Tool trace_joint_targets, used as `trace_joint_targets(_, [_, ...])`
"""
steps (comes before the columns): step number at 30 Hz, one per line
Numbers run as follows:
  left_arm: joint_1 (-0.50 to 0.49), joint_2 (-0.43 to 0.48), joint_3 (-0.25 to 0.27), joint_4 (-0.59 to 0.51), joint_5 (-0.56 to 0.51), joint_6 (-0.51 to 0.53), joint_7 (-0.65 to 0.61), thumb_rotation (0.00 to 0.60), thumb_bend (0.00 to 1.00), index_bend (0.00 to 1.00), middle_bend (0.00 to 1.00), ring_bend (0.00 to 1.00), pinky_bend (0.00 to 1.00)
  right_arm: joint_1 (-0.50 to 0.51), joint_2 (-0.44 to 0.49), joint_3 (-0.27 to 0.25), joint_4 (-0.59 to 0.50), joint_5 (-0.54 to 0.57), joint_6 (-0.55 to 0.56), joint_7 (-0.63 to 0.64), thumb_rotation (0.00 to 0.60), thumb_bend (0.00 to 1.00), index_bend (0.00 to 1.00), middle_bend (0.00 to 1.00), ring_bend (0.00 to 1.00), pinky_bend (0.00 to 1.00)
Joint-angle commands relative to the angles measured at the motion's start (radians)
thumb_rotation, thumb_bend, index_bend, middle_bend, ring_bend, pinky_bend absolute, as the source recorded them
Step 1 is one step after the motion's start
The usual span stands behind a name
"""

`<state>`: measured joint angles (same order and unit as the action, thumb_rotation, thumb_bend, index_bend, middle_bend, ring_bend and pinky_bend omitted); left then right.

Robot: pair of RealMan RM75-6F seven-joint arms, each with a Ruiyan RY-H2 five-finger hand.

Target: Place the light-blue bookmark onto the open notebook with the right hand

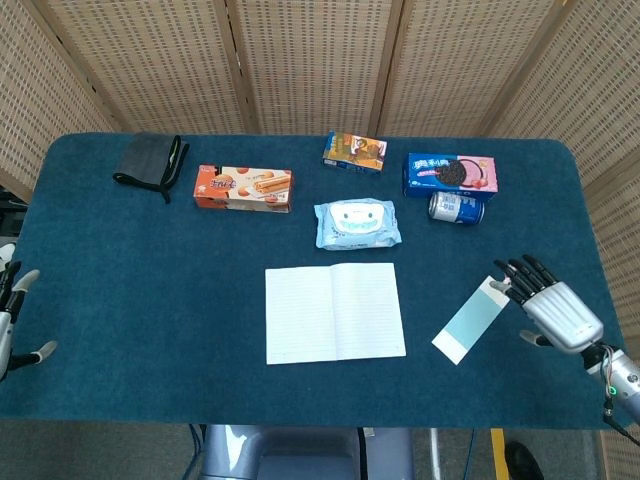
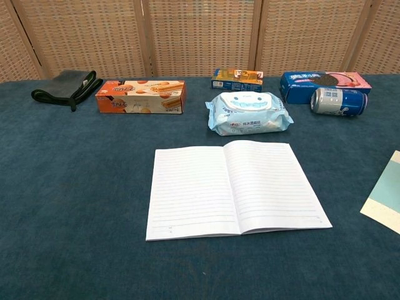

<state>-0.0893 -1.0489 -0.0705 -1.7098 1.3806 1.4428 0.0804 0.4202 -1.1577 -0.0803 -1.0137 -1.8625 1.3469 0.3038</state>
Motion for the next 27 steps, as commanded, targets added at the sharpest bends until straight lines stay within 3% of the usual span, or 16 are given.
trace_joint_targets(1, [-0.005, -0.003, -0.005, -0.002, -0.012, -0.008, 0.008, 0.6, 0.0, 0.0, 0.0, 0.0, 0.0, 0.058, -0.078, -0.061, 0.12, -0.072, -0.049, 0.075, 0.6, 0.0, 0.21, 0.0, 0.0, 0.0])
trace_joint_targets(8, [-0.017, -0.009, -0.016, -0.006, -0.049, -0.03, 0.032, 0.6, 0.0, 0.0, 0.0, 0.0, 0.0, 0.107, -0.149, -0.093, 0.218, -0.106, -0.049, 0.124, 0.6, 0.0, 0.24, 0.0, 0.0, 0.0])
trace_joint_targets(17, [-0.022, -0.01, -0.017, -0.005, -0.057, -0.039, 0.037, 0.6, 0.0, 0.0, 0.0, 0.0, 0.0, 0.164, -0.204, -0.111, 0.241, -0.106, -0.12, 0.092, 0.6, 0.0, 0.24, 0.0, 0.0, 0.0])
trace_joint_targets(27, [-0.017, -0.01, -0.012, 0.0, -0.054, -0.034, 0.029, 0.6, 0.0, 0.0, 0.0, 0.0, 0.0, 0.158, -0.279, -0.141, 0.371, -0.09, -0.12, 0.114, 0.6, 0.0, 0.24, 0.0, 0.0, 0.0])
